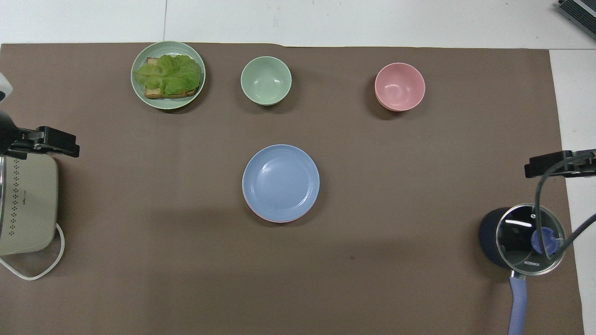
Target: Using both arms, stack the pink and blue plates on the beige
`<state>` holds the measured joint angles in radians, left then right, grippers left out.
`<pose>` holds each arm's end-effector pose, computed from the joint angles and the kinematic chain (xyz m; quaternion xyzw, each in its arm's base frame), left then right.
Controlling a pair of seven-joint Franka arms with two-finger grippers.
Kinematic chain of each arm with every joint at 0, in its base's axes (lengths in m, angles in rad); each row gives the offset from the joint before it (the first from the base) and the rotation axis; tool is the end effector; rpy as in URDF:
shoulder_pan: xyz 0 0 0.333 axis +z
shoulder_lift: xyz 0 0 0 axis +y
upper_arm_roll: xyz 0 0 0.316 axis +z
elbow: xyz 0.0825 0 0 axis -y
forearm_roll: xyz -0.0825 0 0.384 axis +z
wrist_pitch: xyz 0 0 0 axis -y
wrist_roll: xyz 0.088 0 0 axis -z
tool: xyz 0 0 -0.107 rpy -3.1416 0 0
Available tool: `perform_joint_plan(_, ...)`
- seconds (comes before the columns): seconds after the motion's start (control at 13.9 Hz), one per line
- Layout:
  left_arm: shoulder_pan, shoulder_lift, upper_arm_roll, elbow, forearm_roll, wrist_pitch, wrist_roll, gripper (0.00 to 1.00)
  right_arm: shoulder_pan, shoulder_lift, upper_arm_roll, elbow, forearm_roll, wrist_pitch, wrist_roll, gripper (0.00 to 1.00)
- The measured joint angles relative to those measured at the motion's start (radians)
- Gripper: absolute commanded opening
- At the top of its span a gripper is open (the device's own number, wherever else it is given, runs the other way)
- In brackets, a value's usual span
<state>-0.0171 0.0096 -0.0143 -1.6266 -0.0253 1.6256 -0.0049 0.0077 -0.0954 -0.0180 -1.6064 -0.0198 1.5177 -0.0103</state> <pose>0.5606 -0.0202 0.5975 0.9998 -0.0125 -0.0055 0.0126 0.5191 -0.0081 0.6543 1.0000 -0.0005 0.0032 0.0091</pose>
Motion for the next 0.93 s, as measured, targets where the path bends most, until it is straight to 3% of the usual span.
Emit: perform_joint_plan(0.93,0.000,0.000,0.000,0.000,0.000,0.000,0.000,1.00,0.000,-0.001,0.001,-0.004,-0.029,-0.002,-0.017,1.00)
